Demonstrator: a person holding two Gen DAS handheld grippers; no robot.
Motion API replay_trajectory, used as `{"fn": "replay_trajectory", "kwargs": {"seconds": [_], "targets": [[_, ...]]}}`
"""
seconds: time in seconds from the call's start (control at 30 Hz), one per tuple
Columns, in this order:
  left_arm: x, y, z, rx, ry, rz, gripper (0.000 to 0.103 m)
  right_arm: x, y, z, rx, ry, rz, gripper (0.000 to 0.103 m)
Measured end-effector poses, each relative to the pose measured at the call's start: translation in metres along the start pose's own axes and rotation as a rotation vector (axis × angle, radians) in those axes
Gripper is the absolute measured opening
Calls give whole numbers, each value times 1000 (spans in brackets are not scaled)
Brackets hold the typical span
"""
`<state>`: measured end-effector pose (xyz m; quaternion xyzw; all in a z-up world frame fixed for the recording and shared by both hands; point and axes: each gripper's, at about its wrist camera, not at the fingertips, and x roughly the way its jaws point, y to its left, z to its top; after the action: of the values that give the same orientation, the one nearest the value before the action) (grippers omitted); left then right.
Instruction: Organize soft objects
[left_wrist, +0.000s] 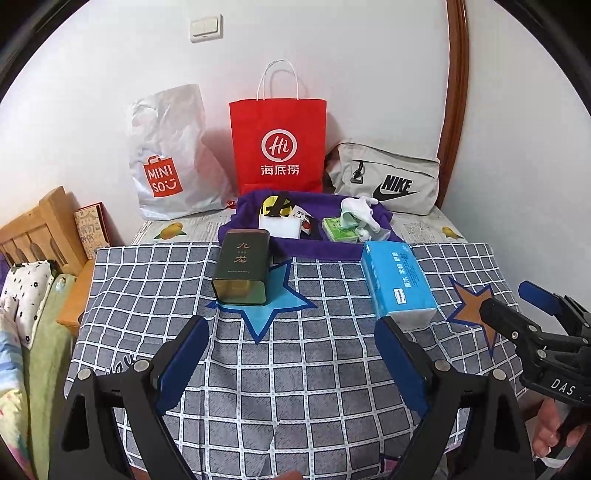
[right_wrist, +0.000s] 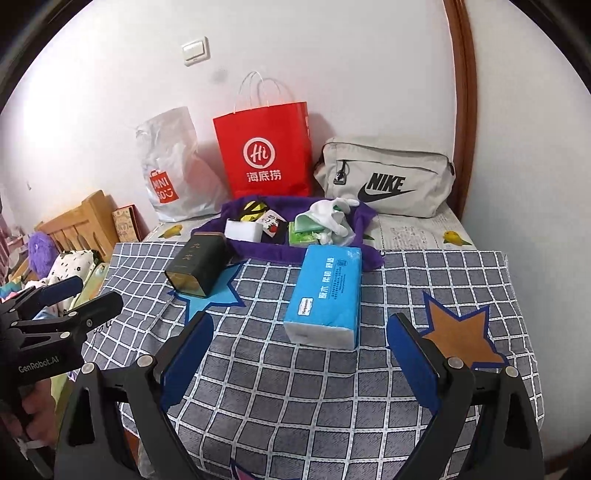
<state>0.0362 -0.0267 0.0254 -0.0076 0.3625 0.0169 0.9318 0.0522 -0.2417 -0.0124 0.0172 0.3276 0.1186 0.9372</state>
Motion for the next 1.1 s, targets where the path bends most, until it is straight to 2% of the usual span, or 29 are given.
{"fn": "replay_trajectory", "kwargs": {"seconds": [1.1], "targets": [[-7, -2, -2, 13, -12, 6, 91, -10, 5, -4, -10, -13, 1, 94]]}}
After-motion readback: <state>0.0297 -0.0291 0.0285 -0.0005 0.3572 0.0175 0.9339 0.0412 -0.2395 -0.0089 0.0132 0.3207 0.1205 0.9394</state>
